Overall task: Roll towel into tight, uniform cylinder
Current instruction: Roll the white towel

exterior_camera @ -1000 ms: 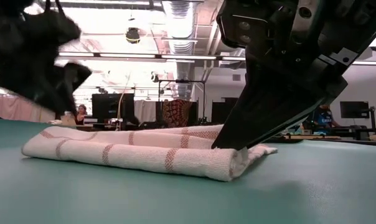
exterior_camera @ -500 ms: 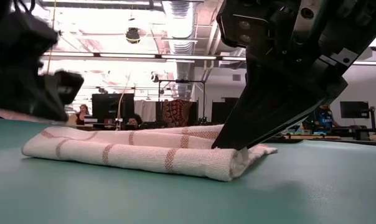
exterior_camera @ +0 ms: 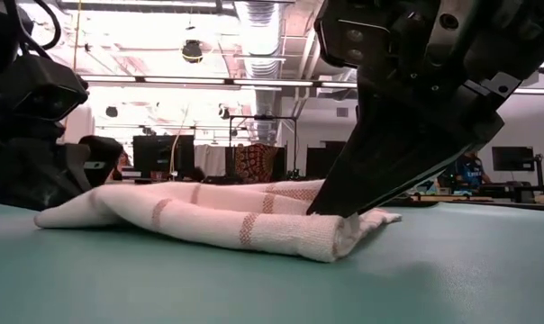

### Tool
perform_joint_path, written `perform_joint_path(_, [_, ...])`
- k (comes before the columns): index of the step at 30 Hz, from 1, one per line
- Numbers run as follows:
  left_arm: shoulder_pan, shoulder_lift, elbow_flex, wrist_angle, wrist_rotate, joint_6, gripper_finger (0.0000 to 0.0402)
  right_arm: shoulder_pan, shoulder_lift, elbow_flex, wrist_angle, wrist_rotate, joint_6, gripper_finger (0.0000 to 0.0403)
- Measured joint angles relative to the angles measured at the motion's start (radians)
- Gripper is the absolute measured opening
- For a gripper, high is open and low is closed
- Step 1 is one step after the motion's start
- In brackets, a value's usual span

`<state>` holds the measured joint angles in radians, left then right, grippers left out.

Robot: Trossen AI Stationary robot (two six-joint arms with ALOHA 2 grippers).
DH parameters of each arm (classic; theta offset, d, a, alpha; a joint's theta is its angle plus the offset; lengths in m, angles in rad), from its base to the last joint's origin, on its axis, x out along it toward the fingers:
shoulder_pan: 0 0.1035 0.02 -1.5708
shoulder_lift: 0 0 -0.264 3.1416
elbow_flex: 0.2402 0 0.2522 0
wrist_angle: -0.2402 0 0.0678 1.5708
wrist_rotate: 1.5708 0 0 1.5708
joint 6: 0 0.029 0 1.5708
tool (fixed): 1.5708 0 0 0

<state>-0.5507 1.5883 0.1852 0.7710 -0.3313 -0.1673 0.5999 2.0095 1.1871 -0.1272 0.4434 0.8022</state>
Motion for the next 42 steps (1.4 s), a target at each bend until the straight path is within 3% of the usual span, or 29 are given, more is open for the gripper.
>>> perform_joint_path(13, [0.000, 0.024, 0.001, 0.021, 0.005, -0.040, 0.0000, 0.032, -0.119, -0.005, -0.205, 0.143, 0.017, 0.0137])
perform_joint_path(19, [0.000, 0.026, 0.000, 0.035, 0.005, -0.047, 0.0000, 0.062, -0.122, -0.003, -0.111, 0.230, -0.052, 0.0177])
perform_joint_path(24, [0.000, 0.027, -0.001, 0.049, 0.006, -0.043, 0.0000, 0.095, -0.124, -0.001, -0.035, 0.369, -0.150, 0.0184])
perform_joint_path(32, [0.000, 0.027, 0.000, 0.055, 0.005, -0.053, 0.0000, 0.067, -0.010, -0.001, 0.081, 0.346, -0.150, 0.0173])
perform_joint_path(42, [0.000, 0.026, 0.000, 0.057, 0.005, -0.062, 0.0000, 0.077, 0.114, 0.005, 0.083, 0.347, 0.042, 0.0173])
